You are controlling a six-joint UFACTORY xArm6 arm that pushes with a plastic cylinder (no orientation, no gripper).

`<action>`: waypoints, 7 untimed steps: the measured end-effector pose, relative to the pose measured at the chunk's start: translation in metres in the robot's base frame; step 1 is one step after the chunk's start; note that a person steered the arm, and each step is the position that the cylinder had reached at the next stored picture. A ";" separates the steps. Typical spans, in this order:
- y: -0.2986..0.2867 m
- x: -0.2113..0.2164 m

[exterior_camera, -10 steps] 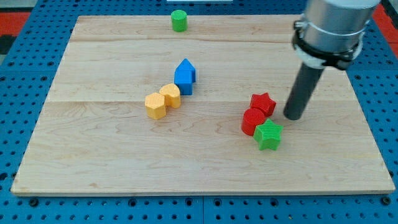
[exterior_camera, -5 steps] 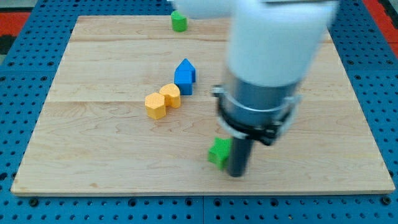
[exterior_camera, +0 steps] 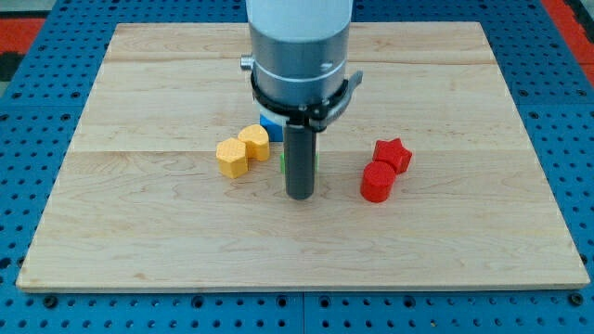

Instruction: Push the green star into the blue blocks

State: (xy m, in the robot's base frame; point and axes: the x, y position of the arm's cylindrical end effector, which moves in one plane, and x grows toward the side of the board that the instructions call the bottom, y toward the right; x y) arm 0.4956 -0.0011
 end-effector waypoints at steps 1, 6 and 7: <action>0.000 -0.029; 0.049 -0.095; 0.027 -0.106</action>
